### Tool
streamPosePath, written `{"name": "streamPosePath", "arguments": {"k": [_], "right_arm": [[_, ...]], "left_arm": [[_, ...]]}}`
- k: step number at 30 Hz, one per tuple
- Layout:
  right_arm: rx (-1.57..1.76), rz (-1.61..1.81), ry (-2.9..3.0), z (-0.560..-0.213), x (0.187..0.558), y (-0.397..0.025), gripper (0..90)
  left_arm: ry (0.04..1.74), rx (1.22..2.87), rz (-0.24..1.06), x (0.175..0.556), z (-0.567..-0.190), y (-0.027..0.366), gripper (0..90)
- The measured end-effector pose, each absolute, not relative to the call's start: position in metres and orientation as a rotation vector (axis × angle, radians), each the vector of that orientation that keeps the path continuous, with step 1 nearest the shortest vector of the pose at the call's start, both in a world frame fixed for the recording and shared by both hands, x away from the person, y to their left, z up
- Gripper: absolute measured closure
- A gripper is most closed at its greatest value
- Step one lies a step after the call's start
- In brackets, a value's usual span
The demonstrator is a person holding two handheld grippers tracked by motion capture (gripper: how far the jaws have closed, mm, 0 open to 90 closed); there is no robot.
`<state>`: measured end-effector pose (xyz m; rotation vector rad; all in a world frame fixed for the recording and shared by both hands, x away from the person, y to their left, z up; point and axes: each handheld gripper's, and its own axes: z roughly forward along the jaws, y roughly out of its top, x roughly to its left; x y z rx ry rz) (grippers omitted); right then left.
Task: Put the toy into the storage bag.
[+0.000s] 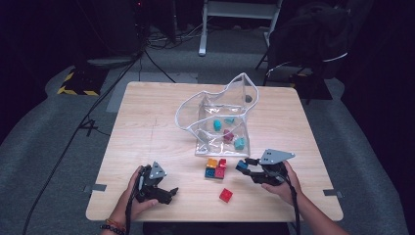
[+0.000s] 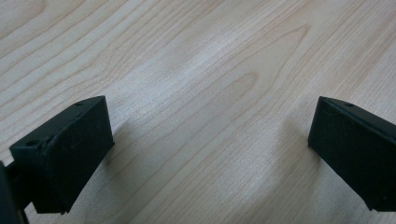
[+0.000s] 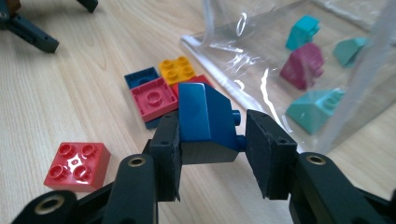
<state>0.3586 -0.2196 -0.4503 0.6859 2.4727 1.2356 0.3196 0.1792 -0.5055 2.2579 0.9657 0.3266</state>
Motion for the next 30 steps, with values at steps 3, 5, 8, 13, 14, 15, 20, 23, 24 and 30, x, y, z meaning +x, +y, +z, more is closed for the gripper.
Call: {"name": "streamPosePath", "arguments": {"k": [3,5,8,13,14,15,20,23,24,30], "right_arm": [[0.692,1.248,2.445,-0.440,0.360,-0.225,58.3],[0.697,1.259,2.426,-0.432,0.362,-0.229,58.3],[0.700,1.267,2.396,-0.422,0.363,-0.235,58.3],[0.708,1.272,2.355,-0.407,0.367,-0.243,58.3],[0.707,1.278,2.350,-0.405,0.367,-0.244,58.3],[0.710,1.284,2.340,-0.401,0.368,-0.246,58.3],[0.707,1.295,2.295,-0.380,0.373,-0.251,58.4],[0.713,1.307,2.264,-0.366,0.378,-0.253,58.3],[0.714,1.317,2.253,-0.361,0.380,-0.254,58.4],[0.718,1.326,2.200,-0.337,0.388,-0.255,58.4]], "left_arm": [[0.966,2.258,0.327,0.320,-0.505,0.179,0.2],[0.966,2.258,0.327,0.320,-0.505,0.179,0.2],[0.966,2.258,0.327,0.320,-0.505,0.179,0.2],[0.966,2.258,0.327,0.320,-0.505,0.179,0.2],[0.966,2.258,0.327,0.320,-0.505,0.179,0.2],[0.966,2.258,0.327,0.320,-0.505,0.179,0.2],[0.966,2.257,0.327,0.320,-0.505,0.179,0.2],[0.966,2.258,0.327,0.320,-0.505,0.179,0.2],[0.966,2.258,0.327,0.320,-0.505,0.179,0.2],[0.966,2.258,0.326,0.320,-0.505,0.179,0.2]]}}
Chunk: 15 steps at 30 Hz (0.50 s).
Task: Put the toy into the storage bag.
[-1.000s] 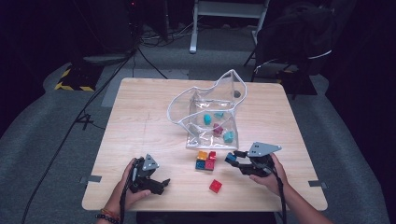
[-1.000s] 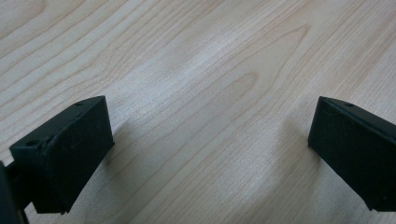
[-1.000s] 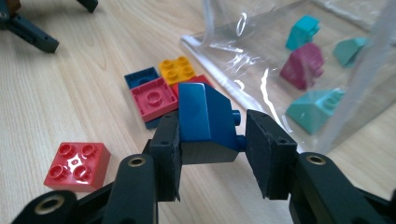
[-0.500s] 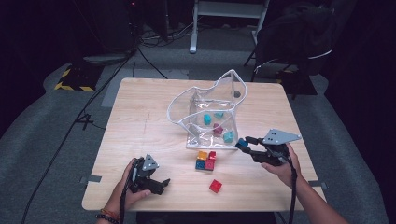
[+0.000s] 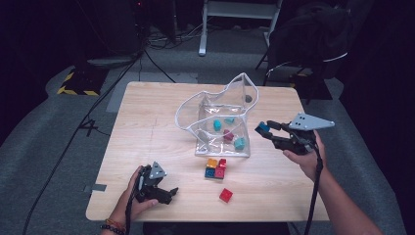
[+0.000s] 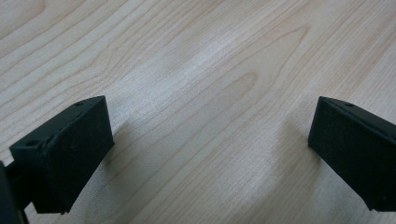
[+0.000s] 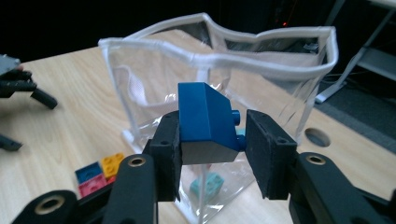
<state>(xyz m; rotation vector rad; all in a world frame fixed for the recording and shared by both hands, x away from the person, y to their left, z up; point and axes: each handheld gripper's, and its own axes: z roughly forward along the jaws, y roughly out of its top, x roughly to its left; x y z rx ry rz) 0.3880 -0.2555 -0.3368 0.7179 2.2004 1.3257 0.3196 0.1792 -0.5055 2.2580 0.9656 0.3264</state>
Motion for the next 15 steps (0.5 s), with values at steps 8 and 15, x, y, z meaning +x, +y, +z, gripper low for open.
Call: {"name": "streamPosePath", "arguments": {"k": [8,15], "right_arm": [[0.733,1.330,2.147,-0.313,0.405,-0.252,58.4],[0.763,1.338,2.106,-0.296,0.424,-0.247,58.4]], "left_arm": [[0.966,2.258,0.326,0.320,-0.505,0.179,0.2],[0.966,2.258,0.326,0.320,-0.505,0.179,0.2]]}}
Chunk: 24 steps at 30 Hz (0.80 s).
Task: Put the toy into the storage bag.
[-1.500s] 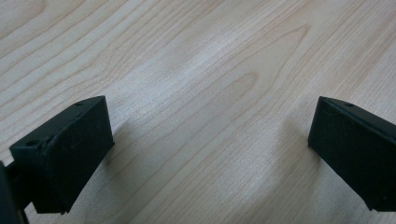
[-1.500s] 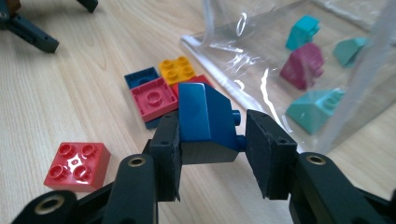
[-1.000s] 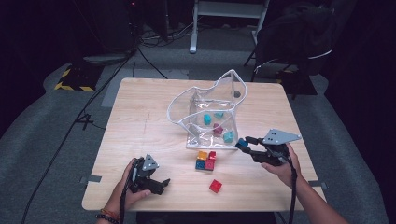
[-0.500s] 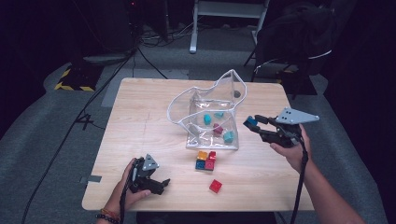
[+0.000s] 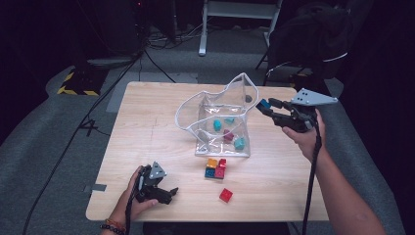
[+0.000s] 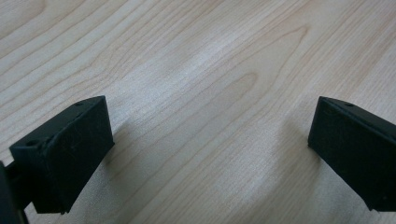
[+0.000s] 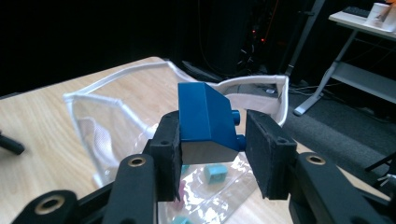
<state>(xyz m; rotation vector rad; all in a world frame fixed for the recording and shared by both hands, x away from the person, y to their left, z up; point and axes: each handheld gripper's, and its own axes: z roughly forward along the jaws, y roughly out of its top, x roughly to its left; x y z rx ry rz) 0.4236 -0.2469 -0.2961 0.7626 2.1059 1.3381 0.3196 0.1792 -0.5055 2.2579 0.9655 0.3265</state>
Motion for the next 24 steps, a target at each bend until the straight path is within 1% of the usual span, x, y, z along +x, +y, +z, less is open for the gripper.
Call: {"name": "streamPosePath", "arguments": {"k": [9,18,24], "right_arm": [[0.780,1.311,2.116,-0.289,0.446,-0.224,58.4],[0.806,1.267,2.144,-0.297,0.466,-0.199,58.4],[0.816,1.246,2.165,-0.303,0.474,-0.189,58.4]], "left_arm": [[0.965,2.258,0.326,0.320,-0.505,0.179,0.2],[0.965,2.259,0.325,0.320,-0.505,0.179,0.2],[0.965,2.259,0.324,0.320,-0.505,0.179,0.2]]}}
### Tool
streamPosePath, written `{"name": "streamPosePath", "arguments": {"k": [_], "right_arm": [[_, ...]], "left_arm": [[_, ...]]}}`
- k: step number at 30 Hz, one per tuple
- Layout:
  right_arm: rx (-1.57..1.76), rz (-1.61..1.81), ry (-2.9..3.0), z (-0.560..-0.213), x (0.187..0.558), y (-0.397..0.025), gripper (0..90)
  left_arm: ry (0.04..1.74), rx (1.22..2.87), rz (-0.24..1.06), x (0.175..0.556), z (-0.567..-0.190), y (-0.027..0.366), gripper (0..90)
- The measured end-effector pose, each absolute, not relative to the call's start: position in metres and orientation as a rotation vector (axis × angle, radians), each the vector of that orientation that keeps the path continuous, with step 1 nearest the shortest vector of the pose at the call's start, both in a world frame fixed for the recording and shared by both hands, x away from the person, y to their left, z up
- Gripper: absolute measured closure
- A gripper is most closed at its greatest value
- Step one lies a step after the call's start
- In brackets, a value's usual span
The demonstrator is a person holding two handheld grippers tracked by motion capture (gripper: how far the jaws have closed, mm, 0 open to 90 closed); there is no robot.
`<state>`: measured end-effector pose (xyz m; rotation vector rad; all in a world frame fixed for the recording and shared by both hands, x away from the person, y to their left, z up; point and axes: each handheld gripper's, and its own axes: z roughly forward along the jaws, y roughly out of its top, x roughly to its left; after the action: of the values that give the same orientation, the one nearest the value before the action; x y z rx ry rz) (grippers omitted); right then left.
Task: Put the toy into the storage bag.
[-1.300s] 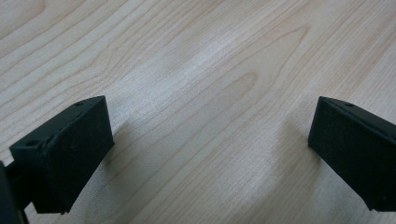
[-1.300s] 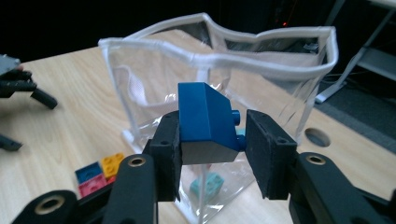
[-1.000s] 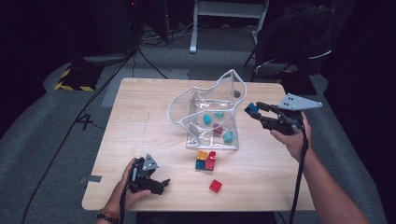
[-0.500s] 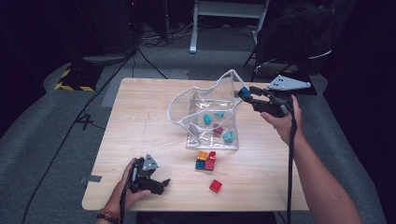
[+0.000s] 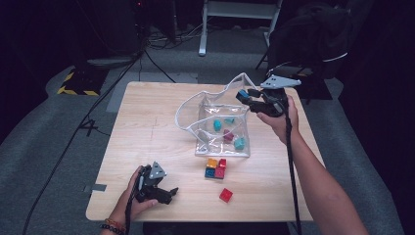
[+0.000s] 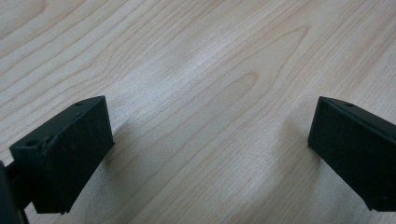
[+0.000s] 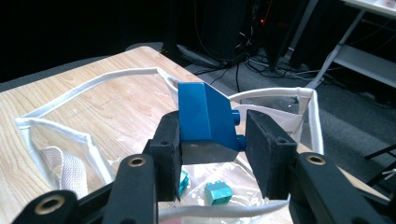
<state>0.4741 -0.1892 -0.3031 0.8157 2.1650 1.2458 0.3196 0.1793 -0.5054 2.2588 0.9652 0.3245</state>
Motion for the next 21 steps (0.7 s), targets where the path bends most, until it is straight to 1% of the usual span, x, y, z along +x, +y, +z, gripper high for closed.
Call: {"name": "streamPosePath", "arguments": {"k": [19,20,21], "right_arm": [[0.825,1.215,2.191,-0.312,0.484,-0.173,58.2],[0.831,1.214,2.187,-0.312,0.484,-0.173,57.9],[0.842,1.212,2.178,-0.312,0.484,-0.173,55.4]], "left_arm": [[0.966,2.257,0.326,0.320,-0.505,0.179,0.2],[0.965,2.258,0.326,0.320,-0.505,0.179,0.2],[0.965,2.258,0.326,0.320,-0.505,0.179,0.2]]}}
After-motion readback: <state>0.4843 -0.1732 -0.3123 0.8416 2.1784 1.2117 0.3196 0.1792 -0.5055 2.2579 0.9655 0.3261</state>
